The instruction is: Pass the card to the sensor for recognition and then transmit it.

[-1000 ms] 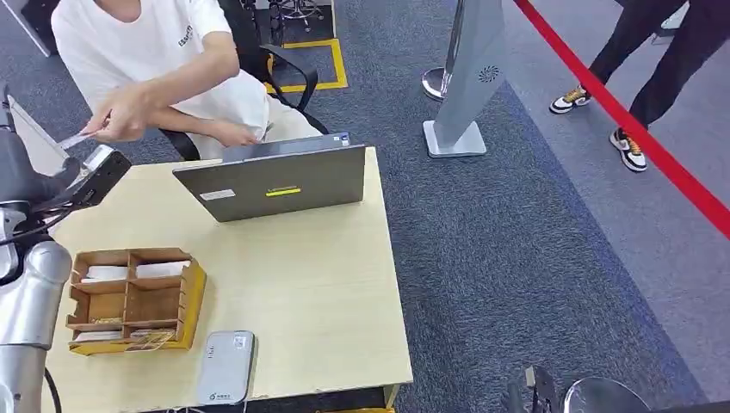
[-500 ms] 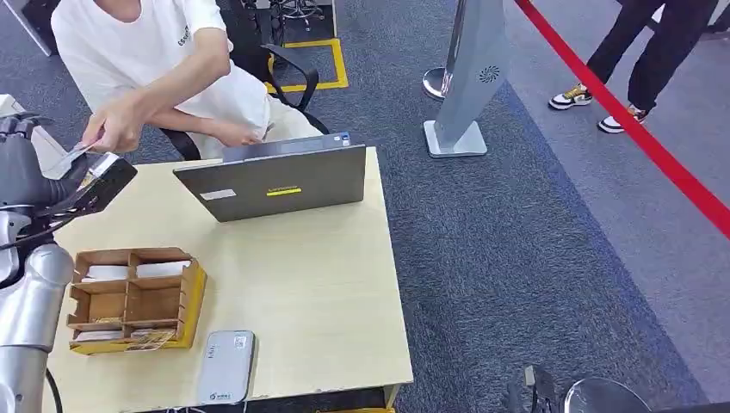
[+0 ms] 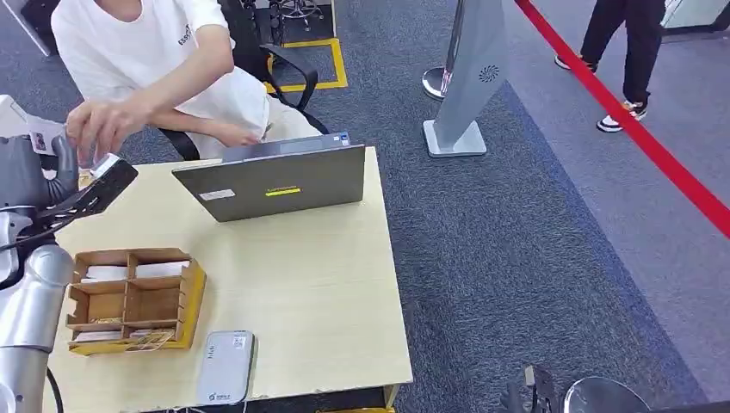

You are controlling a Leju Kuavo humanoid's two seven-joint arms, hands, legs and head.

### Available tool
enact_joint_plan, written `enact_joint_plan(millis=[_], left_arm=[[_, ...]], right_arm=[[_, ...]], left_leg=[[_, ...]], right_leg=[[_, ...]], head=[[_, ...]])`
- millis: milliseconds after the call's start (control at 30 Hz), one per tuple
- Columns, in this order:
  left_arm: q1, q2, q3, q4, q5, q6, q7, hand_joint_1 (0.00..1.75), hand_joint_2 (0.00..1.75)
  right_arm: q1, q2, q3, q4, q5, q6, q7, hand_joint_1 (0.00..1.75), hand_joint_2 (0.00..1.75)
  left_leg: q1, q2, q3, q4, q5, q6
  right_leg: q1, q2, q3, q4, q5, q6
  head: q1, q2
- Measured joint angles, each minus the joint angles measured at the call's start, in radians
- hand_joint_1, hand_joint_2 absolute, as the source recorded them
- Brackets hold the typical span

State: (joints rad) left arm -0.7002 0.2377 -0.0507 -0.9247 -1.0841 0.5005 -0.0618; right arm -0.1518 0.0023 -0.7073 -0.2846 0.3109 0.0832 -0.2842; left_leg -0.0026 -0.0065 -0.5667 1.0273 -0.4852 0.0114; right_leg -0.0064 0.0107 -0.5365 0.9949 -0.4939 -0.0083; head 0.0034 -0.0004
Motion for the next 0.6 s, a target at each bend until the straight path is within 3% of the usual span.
enact_joint_plan(millis=[333, 600], left_arm=[[0.008, 0.000, 0.000, -0.008, -0.001, 0.011, -0.006, 1.75, 0.00], [0.133, -0.021, -0.001, -0.196, -0.021, 0.033, -0.014, 1.75, 0.00]], right_arm=[[0.000, 0.000, 0.000, 0.000, 0.000, 0.000, 0.000, 0.00, 0.00], [0.010, 0.000, -0.006, 0.001, -0.009, 0.001, -0.013, 0.00, 0.00]], left_leg=[[0.000, 0.000, 0.000, 0.000, 0.000, 0.000], [0.000, 0.000, 0.000, 0.000, 0.000, 0.000]], right_leg=[[0.000, 0.000, 0.000, 0.000, 0.000, 0.000], [0.000, 0.001, -0.001, 0.000, 0.000, 0.000]], head=[[0.000, 0.000], [0.000, 0.000]])
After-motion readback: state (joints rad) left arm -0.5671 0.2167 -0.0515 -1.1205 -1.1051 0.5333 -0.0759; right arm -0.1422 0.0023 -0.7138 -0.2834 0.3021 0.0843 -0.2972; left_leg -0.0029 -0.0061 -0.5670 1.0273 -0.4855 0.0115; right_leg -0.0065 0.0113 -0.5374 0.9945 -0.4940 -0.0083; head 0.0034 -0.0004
